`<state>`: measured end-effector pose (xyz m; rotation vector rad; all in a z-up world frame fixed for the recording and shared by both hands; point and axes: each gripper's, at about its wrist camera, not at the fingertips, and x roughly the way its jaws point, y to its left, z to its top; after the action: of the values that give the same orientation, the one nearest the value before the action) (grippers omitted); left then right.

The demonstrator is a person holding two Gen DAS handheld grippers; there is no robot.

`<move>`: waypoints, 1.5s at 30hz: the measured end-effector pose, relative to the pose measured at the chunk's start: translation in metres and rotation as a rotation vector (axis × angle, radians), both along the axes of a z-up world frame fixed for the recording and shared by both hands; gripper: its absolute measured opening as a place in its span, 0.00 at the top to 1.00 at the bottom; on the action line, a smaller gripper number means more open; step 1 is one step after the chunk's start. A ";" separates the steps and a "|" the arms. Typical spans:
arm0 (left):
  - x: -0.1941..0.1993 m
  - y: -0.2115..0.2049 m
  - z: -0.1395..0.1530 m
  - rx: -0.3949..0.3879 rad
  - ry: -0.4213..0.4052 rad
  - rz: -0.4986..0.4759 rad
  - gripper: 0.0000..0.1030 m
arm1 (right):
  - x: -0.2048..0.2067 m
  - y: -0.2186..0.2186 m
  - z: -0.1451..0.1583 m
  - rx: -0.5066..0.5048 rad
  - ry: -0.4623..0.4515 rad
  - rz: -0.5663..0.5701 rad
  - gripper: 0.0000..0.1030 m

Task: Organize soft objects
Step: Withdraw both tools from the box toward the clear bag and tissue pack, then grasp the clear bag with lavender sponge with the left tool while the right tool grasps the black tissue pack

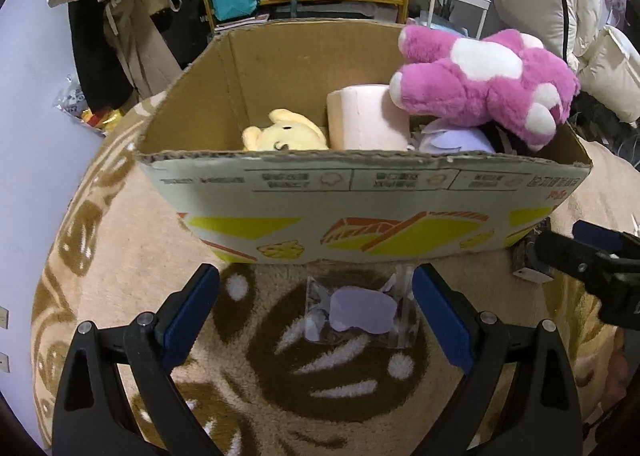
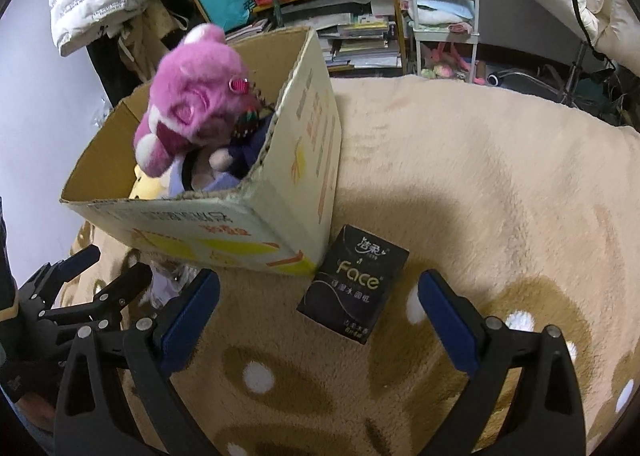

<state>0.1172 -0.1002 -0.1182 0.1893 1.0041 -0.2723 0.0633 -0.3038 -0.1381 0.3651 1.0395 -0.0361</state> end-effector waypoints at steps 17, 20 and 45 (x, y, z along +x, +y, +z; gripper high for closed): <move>0.006 -0.021 -0.021 -0.021 0.091 -0.047 0.07 | 0.016 -0.005 -0.024 0.016 0.091 -0.016 0.00; 0.007 -0.024 -0.028 -0.023 0.110 -0.046 0.07 | 0.015 -0.006 -0.027 0.021 0.100 -0.023 0.00; 0.008 -0.051 -0.058 -0.008 0.121 -0.049 0.15 | 0.030 -0.001 -0.043 -0.052 0.172 -0.031 0.12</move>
<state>0.1254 -0.1507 -0.1757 0.1920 1.1190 -0.3359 0.0932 -0.3049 -0.1808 0.3348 1.2011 -0.1239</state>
